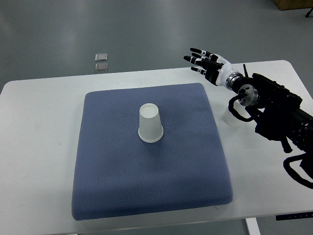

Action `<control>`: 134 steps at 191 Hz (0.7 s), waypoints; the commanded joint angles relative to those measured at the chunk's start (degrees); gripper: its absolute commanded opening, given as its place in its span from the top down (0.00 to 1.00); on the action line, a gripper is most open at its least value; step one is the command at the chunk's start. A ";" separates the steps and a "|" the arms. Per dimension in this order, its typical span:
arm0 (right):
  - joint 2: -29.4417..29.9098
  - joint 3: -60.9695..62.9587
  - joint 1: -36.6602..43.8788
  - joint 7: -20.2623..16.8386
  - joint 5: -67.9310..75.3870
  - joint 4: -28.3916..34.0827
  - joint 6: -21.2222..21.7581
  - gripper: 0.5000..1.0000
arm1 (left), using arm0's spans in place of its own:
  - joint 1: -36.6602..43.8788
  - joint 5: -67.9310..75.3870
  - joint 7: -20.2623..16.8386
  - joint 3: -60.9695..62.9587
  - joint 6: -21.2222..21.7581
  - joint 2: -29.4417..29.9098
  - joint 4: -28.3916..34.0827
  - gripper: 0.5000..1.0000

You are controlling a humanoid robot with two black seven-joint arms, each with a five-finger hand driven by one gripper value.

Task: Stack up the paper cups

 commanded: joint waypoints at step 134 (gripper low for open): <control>-2.82 -8.41 0.94 0.18 -5.45 0.79 5.28 0.15 | 0.15 0.02 0.00 0.18 -0.01 0.00 -0.14 0.00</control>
